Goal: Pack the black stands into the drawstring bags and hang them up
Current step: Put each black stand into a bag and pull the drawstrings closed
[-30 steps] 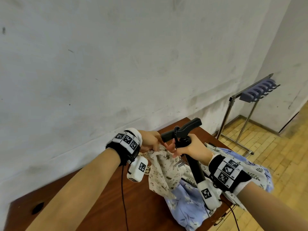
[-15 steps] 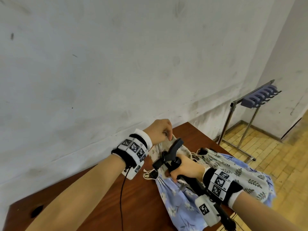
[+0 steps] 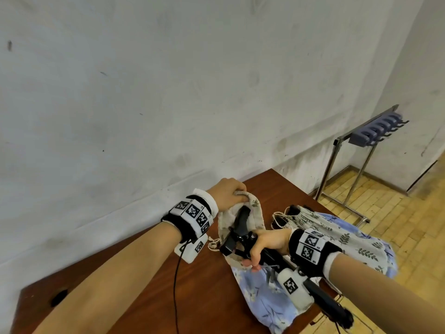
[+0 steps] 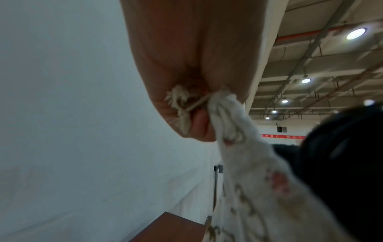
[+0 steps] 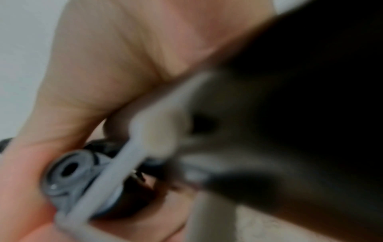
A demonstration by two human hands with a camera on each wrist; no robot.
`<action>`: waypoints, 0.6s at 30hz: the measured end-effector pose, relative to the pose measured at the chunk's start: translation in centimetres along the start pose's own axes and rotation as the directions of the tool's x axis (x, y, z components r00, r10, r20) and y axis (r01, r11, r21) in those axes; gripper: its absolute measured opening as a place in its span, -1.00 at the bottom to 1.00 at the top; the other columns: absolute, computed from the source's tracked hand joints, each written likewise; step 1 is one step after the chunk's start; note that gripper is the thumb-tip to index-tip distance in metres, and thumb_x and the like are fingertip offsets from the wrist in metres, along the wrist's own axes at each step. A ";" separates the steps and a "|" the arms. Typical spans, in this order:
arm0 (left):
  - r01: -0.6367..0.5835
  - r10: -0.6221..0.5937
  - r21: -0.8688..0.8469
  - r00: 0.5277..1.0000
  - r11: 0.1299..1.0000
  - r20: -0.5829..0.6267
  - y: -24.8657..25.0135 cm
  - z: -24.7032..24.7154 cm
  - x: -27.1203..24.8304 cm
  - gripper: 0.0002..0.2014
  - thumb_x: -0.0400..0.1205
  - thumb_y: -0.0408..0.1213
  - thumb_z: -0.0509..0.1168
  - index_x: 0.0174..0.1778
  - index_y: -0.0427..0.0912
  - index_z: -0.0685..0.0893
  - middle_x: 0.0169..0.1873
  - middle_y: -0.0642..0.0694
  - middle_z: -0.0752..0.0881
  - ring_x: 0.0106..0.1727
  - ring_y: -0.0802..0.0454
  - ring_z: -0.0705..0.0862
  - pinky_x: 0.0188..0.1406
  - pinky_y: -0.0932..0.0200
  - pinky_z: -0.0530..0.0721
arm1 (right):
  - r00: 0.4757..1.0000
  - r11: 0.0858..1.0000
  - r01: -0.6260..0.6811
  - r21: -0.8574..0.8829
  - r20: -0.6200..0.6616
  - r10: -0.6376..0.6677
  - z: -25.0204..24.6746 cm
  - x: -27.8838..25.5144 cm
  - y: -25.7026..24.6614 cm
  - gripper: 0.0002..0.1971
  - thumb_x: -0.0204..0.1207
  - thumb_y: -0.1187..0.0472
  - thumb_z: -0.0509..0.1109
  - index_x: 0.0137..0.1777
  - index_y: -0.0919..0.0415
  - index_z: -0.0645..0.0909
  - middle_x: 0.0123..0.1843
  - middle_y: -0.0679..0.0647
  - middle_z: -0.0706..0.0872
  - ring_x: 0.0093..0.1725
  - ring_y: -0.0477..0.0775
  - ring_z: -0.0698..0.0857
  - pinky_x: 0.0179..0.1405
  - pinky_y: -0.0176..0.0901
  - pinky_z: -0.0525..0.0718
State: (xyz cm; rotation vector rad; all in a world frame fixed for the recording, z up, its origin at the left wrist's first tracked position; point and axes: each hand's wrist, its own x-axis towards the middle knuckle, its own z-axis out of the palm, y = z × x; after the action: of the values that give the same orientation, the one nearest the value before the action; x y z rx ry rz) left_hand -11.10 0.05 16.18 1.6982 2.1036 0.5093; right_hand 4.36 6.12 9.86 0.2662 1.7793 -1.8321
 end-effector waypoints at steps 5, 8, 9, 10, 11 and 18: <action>-0.043 0.038 0.145 0.998 0.988 0.041 0.2 0.3 -1.0 -0.78 0.61 -0.08 0.32 -0.18 -0.18 0.69 -0.34 -0.09 0.69 -0.26 -0.04 0.63 -0.20 0.08 0.56 | 0.994 0.984 -0.036 0.175 -0.100 0.054 -0.8 0.3 0.8 -0.94 0.29 0.41 0.38 -0.30 0.28 0.66 -0.42 0.06 0.70 -0.34 -0.02 0.69 -0.16 -0.16 0.70; -0.077 0.082 0.234 0.997 0.969 -0.009 0.0 0.2 -1.7 -0.76 0.66 0.02 0.23 -0.09 -0.05 0.67 -0.31 -0.06 0.70 -0.26 -0.02 0.62 -0.21 0.11 0.53 | 0.977 0.945 0.039 0.325 -0.213 0.033 -1.9 0.5 1.1 -0.89 0.29 0.37 0.39 -0.20 0.33 0.53 -0.43 0.11 0.63 -0.38 0.03 0.63 -0.29 -0.14 0.68; -0.091 0.101 0.270 0.995 0.958 -0.022 0.0 0.2 -1.9 -0.76 0.67 0.05 0.20 0.03 0.02 0.68 -0.24 -0.05 0.73 -0.22 -0.01 0.63 -0.19 0.12 0.54 | 0.969 0.939 0.083 0.333 -0.249 0.003 -2.3 0.9 1.3 -0.86 0.28 0.35 0.42 -0.19 0.32 0.53 -0.39 0.13 0.61 -0.37 0.05 0.60 -0.28 -0.14 0.62; -0.103 0.118 0.312 0.993 0.944 -0.029 0.1 0.1 -2.1 -0.73 0.68 0.07 0.17 0.18 0.10 0.67 -0.15 -0.04 0.76 -0.15 -0.02 0.66 -0.15 0.13 0.55 | 0.959 0.933 0.119 0.340 -0.282 -0.019 -2.7 1.1 1.3 -0.83 0.27 0.34 0.46 -0.18 0.32 0.54 -0.36 0.15 0.60 -0.36 0.07 0.59 -0.25 -0.13 0.56; -0.114 0.133 0.349 0.991 0.930 -0.031 0.1 0.1 -2.3 -0.70 0.69 0.07 0.15 0.29 0.17 0.62 -0.07 -0.04 0.77 -0.09 -0.03 0.68 -0.11 0.12 0.56 | 0.944 0.925 0.139 0.353 -0.331 -0.016 -3.2 1.2 1.5 -0.82 0.27 0.33 0.49 -0.19 0.33 0.56 -0.35 0.17 0.61 -0.35 0.09 0.59 -0.20 -0.11 0.54; -0.181 0.187 0.463 0.982 0.868 0.034 0.0 1.9 -3.3 -0.60 0.73 0.05 0.07 0.49 0.16 0.48 0.16 -0.11 0.74 0.13 -0.09 0.68 0.06 0.07 0.59 | 0.792 0.845 0.280 0.455 -0.607 0.065 -5.6 0.8 1.2 -0.82 0.62 0.39 0.23 -0.17 0.35 0.62 -0.32 0.19 0.69 -0.38 0.05 0.66 -0.32 -0.18 0.67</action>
State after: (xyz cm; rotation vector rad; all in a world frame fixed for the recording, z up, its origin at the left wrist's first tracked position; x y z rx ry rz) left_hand -9.53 -3.08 14.78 2.1758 2.2065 0.0569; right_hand 2.99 11.43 7.93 1.0986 1.6319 -2.5050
